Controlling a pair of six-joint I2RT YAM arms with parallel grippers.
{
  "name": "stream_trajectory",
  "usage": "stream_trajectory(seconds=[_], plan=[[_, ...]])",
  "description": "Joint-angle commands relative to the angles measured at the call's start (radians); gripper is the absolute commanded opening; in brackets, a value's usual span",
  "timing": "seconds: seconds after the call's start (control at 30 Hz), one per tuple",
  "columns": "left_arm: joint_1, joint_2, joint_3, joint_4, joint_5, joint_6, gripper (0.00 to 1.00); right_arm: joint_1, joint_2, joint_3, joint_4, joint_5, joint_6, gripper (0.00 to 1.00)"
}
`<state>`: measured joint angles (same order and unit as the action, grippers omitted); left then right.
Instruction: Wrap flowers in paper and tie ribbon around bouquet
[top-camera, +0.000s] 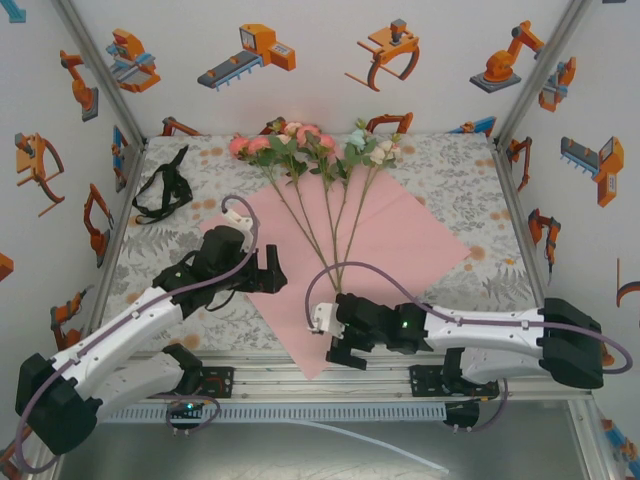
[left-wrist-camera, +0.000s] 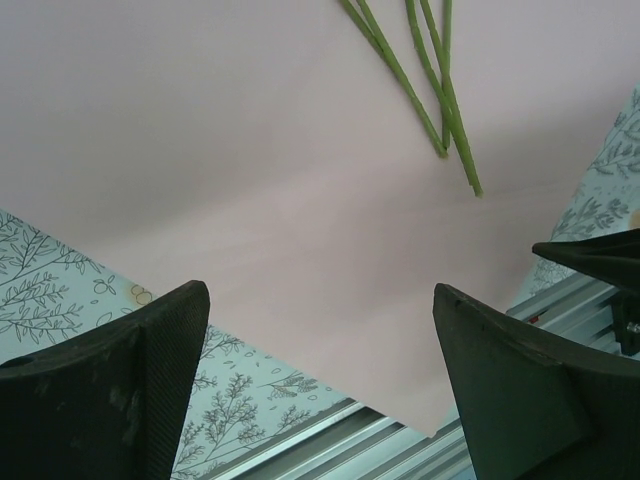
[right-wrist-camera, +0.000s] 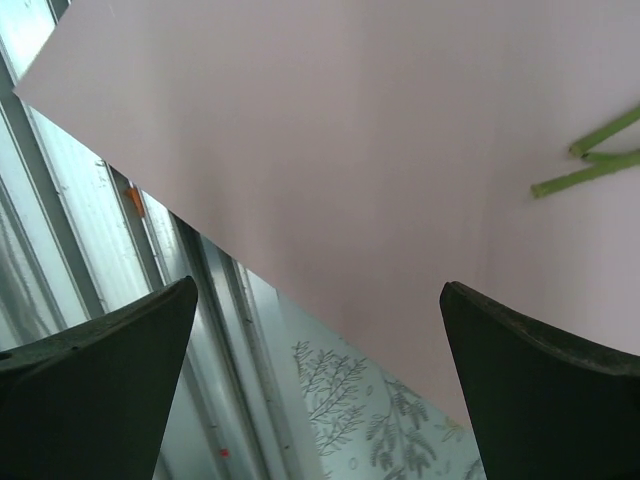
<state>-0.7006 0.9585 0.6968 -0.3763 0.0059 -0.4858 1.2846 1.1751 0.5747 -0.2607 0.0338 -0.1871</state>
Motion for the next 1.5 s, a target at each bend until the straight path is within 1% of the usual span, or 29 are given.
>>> stream_trajectory(seconds=[0.0,0.07,0.23,0.33,0.4,0.43,0.5,0.53,0.57,0.7,0.83,0.87,0.9,0.93,1.03,1.13,1.23,1.27,1.33,1.4,1.43,1.47], plan=[[0.001,-0.02,0.013,-0.024,-0.042,-0.03,0.86,0.005,0.059,0.041,0.043,-0.035,-0.189,0.99],[0.003,-0.02,0.008,-0.019,-0.047,-0.031,0.86,0.004,0.094,0.035,0.062,-0.058,-0.205,0.99],[0.005,-0.003,0.0,-0.005,-0.039,-0.036,0.86,0.005,0.159,0.015,0.139,-0.019,-0.248,0.96],[0.009,-0.002,0.001,-0.005,-0.042,-0.032,0.87,0.005,0.191,0.013,0.172,-0.032,-0.252,0.89],[0.01,-0.002,0.001,-0.007,-0.041,-0.03,0.87,0.003,0.189,0.011,0.186,-0.053,-0.241,0.82],[0.011,-0.004,0.003,-0.009,-0.038,-0.03,0.87,0.002,0.183,0.008,0.189,-0.064,-0.235,0.76],[0.012,-0.002,0.002,-0.013,-0.036,-0.03,0.88,-0.004,0.166,0.002,0.192,-0.085,-0.224,0.65],[0.013,-0.003,0.001,-0.015,-0.037,-0.03,0.88,-0.01,0.155,-0.008,0.202,-0.092,-0.216,0.57],[0.012,-0.002,0.004,-0.017,-0.033,-0.03,0.88,-0.015,0.143,-0.017,0.216,-0.103,-0.208,0.51],[0.012,-0.003,0.016,-0.023,0.007,-0.014,0.89,-0.033,0.101,-0.032,0.229,-0.177,-0.163,0.39],[0.012,-0.007,0.048,-0.062,0.06,0.054,0.9,-0.087,0.079,-0.025,0.201,-0.256,-0.124,0.14],[0.012,-0.005,0.065,-0.081,0.082,0.087,0.9,-0.117,0.068,-0.023,0.202,-0.28,-0.116,0.09],[0.012,-0.004,0.081,-0.093,0.107,0.113,0.9,-0.15,0.053,-0.023,0.202,-0.301,-0.114,0.06],[0.008,-0.007,0.094,-0.098,0.141,0.154,0.9,-0.187,0.036,-0.025,0.206,-0.322,-0.115,0.04],[-0.024,-0.009,0.116,-0.098,0.22,0.272,0.89,-0.308,-0.012,-0.031,0.228,-0.401,-0.127,0.03],[-0.072,-0.012,0.114,-0.096,0.245,0.39,0.9,-0.42,-0.034,-0.035,0.231,-0.521,-0.132,0.02],[-0.106,0.001,0.088,-0.061,0.243,0.463,0.92,-0.488,-0.033,-0.04,0.233,-0.588,-0.142,0.01],[-0.115,0.014,0.085,-0.052,0.227,0.478,0.93,-0.504,-0.028,-0.038,0.233,-0.606,-0.145,0.02],[-0.132,0.058,0.069,-0.001,0.11,0.485,0.96,-0.538,-0.019,-0.034,0.229,-0.642,-0.149,0.01],[-0.134,0.111,0.04,0.078,0.02,0.486,1.0,-0.562,-0.011,-0.027,0.226,-0.664,-0.157,0.02],[-0.134,0.142,0.029,0.114,0.009,0.496,0.97,-0.573,-0.004,-0.019,0.22,-0.68,-0.163,0.02],[-0.135,0.174,0.02,0.147,0.008,0.51,0.97,-0.581,0.005,-0.009,0.216,-0.69,-0.166,0.02]])
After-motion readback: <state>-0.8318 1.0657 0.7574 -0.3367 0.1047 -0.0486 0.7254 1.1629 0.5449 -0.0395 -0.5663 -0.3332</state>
